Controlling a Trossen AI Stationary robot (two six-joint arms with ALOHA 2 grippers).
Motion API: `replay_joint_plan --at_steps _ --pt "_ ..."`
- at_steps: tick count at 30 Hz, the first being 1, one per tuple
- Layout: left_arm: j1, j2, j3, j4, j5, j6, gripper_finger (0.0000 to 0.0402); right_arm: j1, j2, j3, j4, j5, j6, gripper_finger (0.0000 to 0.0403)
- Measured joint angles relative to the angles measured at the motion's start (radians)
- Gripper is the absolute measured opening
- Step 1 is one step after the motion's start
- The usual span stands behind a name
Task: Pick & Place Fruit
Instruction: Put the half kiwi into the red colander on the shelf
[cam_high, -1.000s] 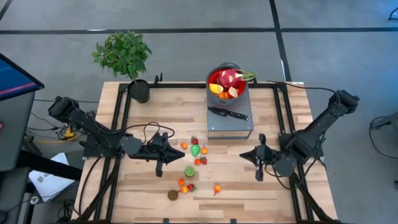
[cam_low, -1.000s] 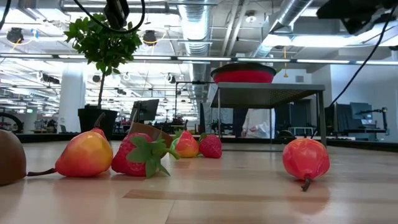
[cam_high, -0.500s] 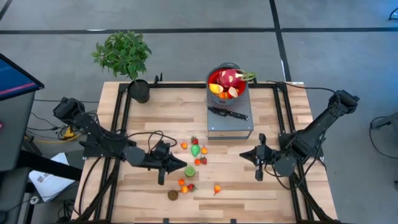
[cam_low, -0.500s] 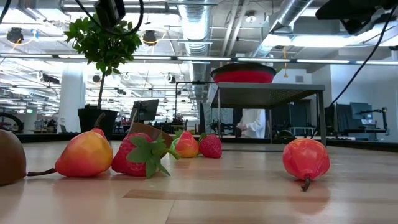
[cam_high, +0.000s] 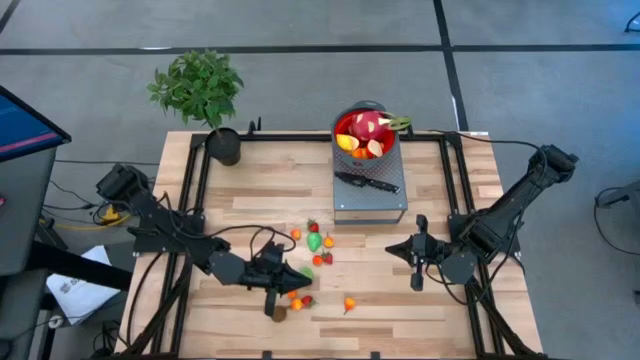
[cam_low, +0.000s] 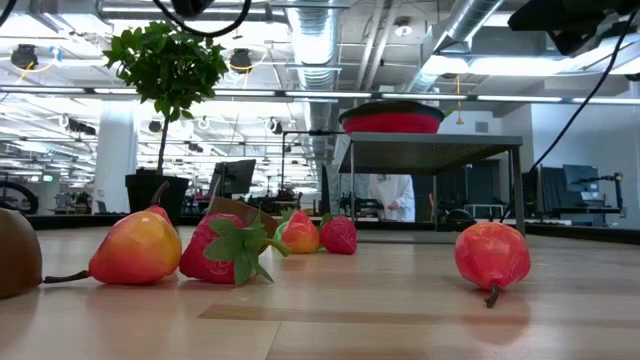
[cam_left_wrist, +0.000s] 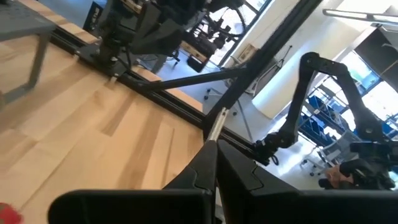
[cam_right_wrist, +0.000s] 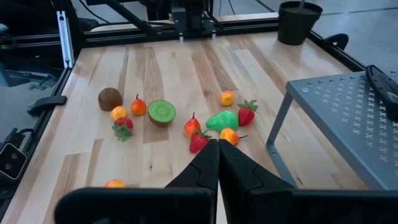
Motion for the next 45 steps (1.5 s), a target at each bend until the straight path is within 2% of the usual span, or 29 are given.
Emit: replay_joint_plan --at_steps 14,19,25,31,37,45 --pt "-0.017 0.044 0.047 -0.015 -0.033 0.016 0.0002 0.0 0.0 0.0 0.0 -0.002 0.0 0.0" --pt "-0.017 0.044 0.047 -0.121 -0.057 -0.01 0.0002 0.0 0.0 0.0 -0.001 -0.002 -0.002 0.0" --pt "-0.016 0.044 0.047 -0.336 -0.125 -0.113 0.0002 -0.001 0.0 0.0 -0.004 -0.002 -0.008 0.0" --pt "-0.016 0.044 0.044 -0.499 -0.141 -0.152 0.0002 -0.002 0.0 0.0 -0.004 -0.002 -0.008 0.0" --pt "-0.016 0.044 -0.013 -0.509 -0.135 -0.159 0.0002 -0.002 0.0 0.0 -0.005 -0.002 -0.008 0.0" --pt "-0.016 0.044 -0.105 -0.508 -0.131 -0.256 0.0004 -0.002 0.0 0.0 -0.008 -0.002 -0.009 0.0"
